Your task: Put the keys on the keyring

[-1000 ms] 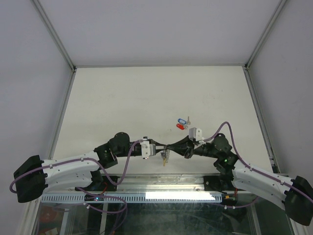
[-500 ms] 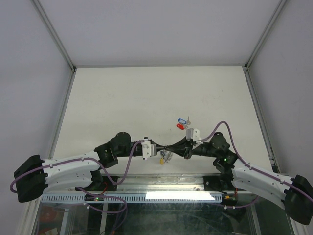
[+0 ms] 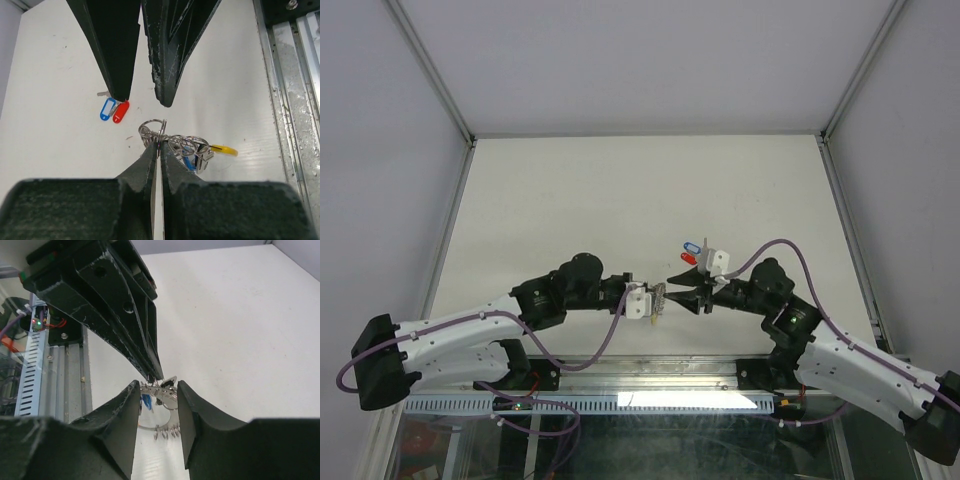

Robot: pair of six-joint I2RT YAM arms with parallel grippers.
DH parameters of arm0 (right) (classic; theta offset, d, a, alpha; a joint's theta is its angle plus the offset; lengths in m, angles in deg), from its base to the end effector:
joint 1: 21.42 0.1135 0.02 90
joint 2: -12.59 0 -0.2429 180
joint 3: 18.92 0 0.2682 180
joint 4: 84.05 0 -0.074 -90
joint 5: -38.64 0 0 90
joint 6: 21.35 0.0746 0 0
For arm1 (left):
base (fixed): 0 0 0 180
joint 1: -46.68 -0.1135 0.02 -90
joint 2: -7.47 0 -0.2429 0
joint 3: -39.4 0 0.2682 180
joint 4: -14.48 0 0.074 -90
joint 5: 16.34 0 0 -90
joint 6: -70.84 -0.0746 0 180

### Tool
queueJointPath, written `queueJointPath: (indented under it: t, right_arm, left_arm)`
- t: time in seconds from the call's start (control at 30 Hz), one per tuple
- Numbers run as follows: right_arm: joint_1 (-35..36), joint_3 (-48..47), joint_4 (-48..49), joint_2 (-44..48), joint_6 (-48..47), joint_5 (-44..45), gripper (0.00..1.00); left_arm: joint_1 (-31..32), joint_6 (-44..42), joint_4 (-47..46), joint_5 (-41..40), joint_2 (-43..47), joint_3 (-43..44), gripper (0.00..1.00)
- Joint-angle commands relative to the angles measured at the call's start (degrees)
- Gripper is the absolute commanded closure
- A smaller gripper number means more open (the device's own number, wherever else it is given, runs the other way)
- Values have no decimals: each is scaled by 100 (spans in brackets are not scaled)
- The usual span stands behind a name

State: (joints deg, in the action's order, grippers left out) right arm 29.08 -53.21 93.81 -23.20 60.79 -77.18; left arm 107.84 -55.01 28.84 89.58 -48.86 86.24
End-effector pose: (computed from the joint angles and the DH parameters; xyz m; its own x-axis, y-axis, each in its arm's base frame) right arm 0.1225 0.1996 0.2396 0.0928 -0.0810 -0.9924 -0.9675 0.2282 -0.1091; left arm 0.1187 -0.2579 0.2125 0.4061 0.4301 -0.8063 0.8951 -0.0096 0.4458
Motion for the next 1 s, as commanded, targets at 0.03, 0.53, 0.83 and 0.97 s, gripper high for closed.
queueJointPath:
  t: [0.03,0.53,0.83,0.97]
  right_arm:
    - [4,-347,-615,-25,-324,310,62]
    - [4,335,1085,-318,-422,319,64]
    - [12,575,2444,-1029,170,39,67]
    - [36,527,2914,-1372,295,-84,68]
  left_arm:
    - [36,-816,1360,-322,-262,918,100]
    - [36,-1367,3401,-896,-983,2400,100]
    - [142,-1593,4291,-1329,-1360,3180,100]
    - [210,-1617,4608,-1520,-1564,3390,100]
